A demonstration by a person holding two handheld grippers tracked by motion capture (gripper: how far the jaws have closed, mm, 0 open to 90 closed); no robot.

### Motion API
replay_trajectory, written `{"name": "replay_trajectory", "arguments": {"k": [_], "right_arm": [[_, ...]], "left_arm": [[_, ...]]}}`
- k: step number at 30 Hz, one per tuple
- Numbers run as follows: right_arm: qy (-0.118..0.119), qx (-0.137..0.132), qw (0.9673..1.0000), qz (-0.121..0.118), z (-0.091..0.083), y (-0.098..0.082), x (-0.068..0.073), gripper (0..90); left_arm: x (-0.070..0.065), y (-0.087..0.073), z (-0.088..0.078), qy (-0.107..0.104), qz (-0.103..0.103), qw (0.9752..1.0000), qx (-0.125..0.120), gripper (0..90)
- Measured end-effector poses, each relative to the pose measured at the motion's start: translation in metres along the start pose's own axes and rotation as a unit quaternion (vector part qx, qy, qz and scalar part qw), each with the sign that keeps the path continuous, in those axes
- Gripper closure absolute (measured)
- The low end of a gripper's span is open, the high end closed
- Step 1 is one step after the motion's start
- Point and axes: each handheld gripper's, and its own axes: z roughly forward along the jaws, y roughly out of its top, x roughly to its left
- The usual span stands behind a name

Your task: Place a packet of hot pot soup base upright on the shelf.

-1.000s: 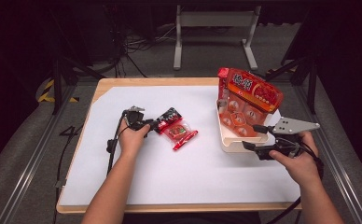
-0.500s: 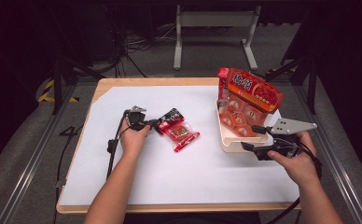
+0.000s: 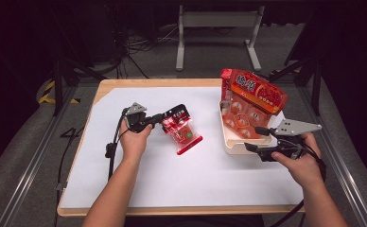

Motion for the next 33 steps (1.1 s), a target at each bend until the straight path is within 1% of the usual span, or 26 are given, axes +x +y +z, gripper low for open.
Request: {"name": "replay_trajectory", "arguments": {"k": [2, 4, 5, 6, 9, 12, 15, 18, 21, 22, 23, 26, 28, 30, 32, 33], "right_arm": [[-0.001, -0.002, 1.0000, -0.002, 0.000, 0.001, 0.000, 31.6], [0.000, -0.002, 1.0000, -0.002, 0.000, 0.001, 0.000, 31.5], [0.000, -0.002, 1.0000, -0.001, -0.001, 0.001, 0.001, 31.5], [0.000, -0.002, 1.0000, -0.001, -0.001, 0.001, 0.001, 31.5], [0.000, -0.003, 1.0000, -0.001, 0.000, 0.001, 0.001, 31.5], [0.000, -0.002, 1.0000, -0.002, 0.000, 0.001, 0.001, 31.5], [0.000, -0.004, 1.0000, -0.003, 0.000, 0.002, 0.001, 31.5], [0.000, -0.005, 1.0000, -0.003, 0.000, 0.002, 0.002, 31.5], [0.001, -0.005, 1.0000, -0.004, 0.001, 0.003, 0.002, 31.5], [0.001, -0.006, 1.0000, -0.004, 0.002, 0.003, 0.003, 31.5], [0.001, -0.006, 1.0000, -0.004, 0.002, 0.003, 0.003, 31.5], [0.004, -0.005, 0.9999, -0.008, 0.005, 0.005, 0.004, 31.5], [0.008, -0.005, 0.9999, -0.010, 0.008, 0.007, 0.005, 31.5], [0.011, -0.005, 0.9998, -0.013, 0.011, 0.009, 0.007, 31.6], [0.014, -0.005, 0.9998, -0.016, 0.015, 0.011, 0.009, 31.6], [0.015, -0.006, 0.9997, -0.018, 0.018, 0.014, 0.010, 31.6]], "left_arm": [[-0.007, 0.005, -0.005, -0.007, 0.011, 0.9999, -0.009, 90.0], [-0.010, 0.006, -0.007, -0.011, 0.010, 0.9998, -0.011, 90.0], [-0.014, 0.007, -0.010, -0.019, 0.016, 0.9995, -0.020, 90.0], [-0.014, 0.007, -0.010, -0.019, 0.016, 0.9995, -0.020, 90.0], [-0.021, 0.009, -0.014, -0.032, 0.020, 0.9989, -0.028, 90.0], [-0.028, 0.012, -0.017, -0.041, 0.029, 0.9981, -0.035, 90.0], [-0.035, 0.015, -0.020, -0.055, 0.039, 0.9969, -0.041, 90.0], [-0.043, 0.018, -0.022, -0.063, 0.055, 0.9953, -0.049, 90.0], [-0.049, 0.020, -0.025, -0.071, 0.062, 0.9941, -0.054, 90.0], [-0.052, 0.021, -0.026, -0.078, 0.069, 0.9931, -0.054, 90.0], [-0.052, 0.021, -0.026, -0.078, 0.069, 0.9931, -0.054, 90.0], [-0.058, 0.023, -0.029, -0.084, 0.082, 0.9916, -0.055, 90.0], [-0.061, 0.024, -0.030, -0.084, 0.086, 0.9910, -0.057, 90.0], [-0.063, 0.024, -0.031, -0.089, 0.090, 0.9902, -0.060, 90.0], [-0.067, 0.025, -0.033, -0.095, 0.095, 0.9891, -0.061, 90.0], [-0.070, 0.027, -0.035, -0.096, 0.104, 0.9881, -0.061, 90.0]]}}
